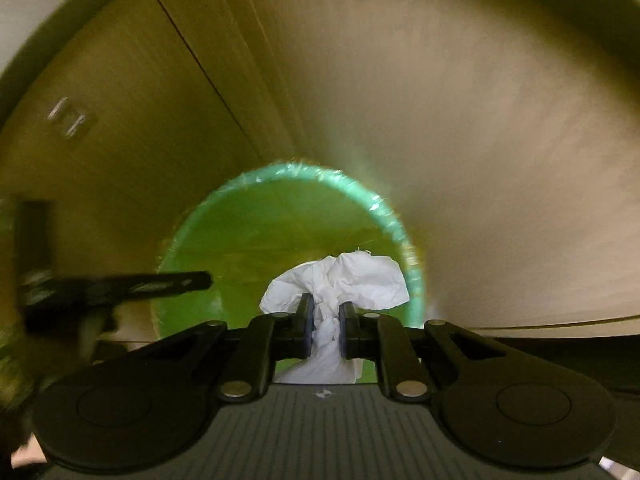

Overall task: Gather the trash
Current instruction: 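Open the right gripper to drop the tissue into the bin, then move both grippers up to the red-and-white tray on the counter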

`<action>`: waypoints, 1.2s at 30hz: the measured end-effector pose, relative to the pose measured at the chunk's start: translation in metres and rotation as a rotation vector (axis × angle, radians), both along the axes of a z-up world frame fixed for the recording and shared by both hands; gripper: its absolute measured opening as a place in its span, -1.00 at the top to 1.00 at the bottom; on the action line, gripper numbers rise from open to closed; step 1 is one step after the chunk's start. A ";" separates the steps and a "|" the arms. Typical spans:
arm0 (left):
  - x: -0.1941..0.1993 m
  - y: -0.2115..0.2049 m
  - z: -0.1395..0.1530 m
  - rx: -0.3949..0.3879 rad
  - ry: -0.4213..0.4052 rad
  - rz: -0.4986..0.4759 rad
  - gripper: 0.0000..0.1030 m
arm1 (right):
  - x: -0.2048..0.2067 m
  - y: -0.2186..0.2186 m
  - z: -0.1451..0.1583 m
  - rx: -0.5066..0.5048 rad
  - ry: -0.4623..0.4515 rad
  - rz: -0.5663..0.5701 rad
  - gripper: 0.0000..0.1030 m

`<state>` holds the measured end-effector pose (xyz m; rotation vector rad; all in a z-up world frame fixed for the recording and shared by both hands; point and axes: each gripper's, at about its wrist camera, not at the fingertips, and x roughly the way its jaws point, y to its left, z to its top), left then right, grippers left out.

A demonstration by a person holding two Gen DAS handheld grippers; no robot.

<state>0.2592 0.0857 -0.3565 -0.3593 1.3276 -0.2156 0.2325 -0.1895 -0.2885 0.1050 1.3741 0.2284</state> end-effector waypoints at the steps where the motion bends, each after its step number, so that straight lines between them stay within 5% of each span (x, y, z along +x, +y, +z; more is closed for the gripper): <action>1: -0.005 0.002 0.009 -0.011 -0.010 -0.001 0.59 | 0.005 0.001 -0.009 0.019 0.018 -0.008 0.76; 4: -0.017 0.005 0.028 -0.035 -0.022 -0.014 0.59 | 0.014 0.014 -0.042 0.078 0.069 -0.043 0.72; 8: -0.030 -0.003 0.036 -0.080 -0.040 -0.034 0.59 | 0.033 0.024 -0.104 0.126 0.185 -0.136 0.00; 12: -0.034 -0.006 0.035 -0.097 -0.026 -0.033 0.59 | 0.042 0.029 -0.148 0.135 0.313 -0.210 -0.01; 17: -0.032 0.003 0.050 -0.094 -0.028 -0.066 0.59 | 0.035 0.030 -0.140 0.083 0.315 -0.229 -0.01; 26: -0.022 -0.015 0.116 -0.133 -0.131 -0.185 0.59 | 0.010 0.013 -0.072 0.050 0.246 -0.288 -0.01; 32: -0.019 -0.026 0.203 -0.208 -0.305 -0.263 0.59 | -0.007 0.036 0.057 -0.025 -0.089 -0.128 -0.01; 36: -0.010 -0.011 0.251 -0.175 -0.434 -0.218 0.58 | -0.017 0.054 0.138 -0.081 -0.334 -0.040 -0.14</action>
